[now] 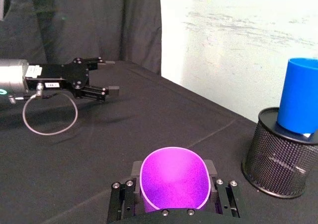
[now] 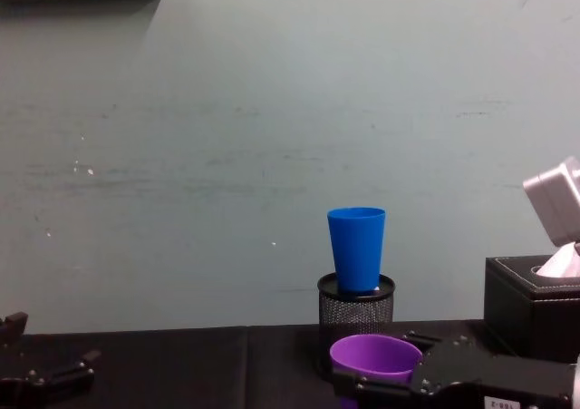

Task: Pick up one cup with a gripper and tap it against the other cup.

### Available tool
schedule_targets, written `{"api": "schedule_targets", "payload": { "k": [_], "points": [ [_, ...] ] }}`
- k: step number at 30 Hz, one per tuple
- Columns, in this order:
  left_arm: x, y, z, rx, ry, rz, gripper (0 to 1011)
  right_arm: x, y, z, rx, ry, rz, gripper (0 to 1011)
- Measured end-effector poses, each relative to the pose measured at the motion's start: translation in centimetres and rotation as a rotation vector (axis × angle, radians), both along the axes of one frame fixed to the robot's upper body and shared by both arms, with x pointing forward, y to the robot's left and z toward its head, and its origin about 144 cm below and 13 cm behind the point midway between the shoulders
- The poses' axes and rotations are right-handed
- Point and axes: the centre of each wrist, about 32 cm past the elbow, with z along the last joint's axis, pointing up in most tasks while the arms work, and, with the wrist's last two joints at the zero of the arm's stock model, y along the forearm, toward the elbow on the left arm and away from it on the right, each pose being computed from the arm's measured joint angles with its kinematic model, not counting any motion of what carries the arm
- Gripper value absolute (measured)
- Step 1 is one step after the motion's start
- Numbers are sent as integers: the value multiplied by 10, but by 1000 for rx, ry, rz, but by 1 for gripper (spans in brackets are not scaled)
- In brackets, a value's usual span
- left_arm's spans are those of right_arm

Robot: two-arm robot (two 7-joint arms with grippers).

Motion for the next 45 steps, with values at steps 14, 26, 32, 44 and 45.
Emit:
{"api": "schedule_targets", "payload": {
  "k": [14, 26, 32, 44, 45],
  "points": [
    [0, 0, 0, 0, 0, 0, 1000, -3, 3, 12, -1, -7, 13, 736],
    [0, 0, 0, 0, 0, 0, 1000, -6, 3, 20, 3, -18, 13, 736],
    [0, 0, 0, 0, 0, 0, 1000, -7, 2, 25, -1, -22, 13, 736],
    [0, 0, 0, 0, 0, 0, 1000, -7, 3, 45, -31, -22, 14, 736],
    [0, 0, 0, 0, 0, 0, 1000, -7, 3, 45, -31, -22, 14, 736]
  ]
}}
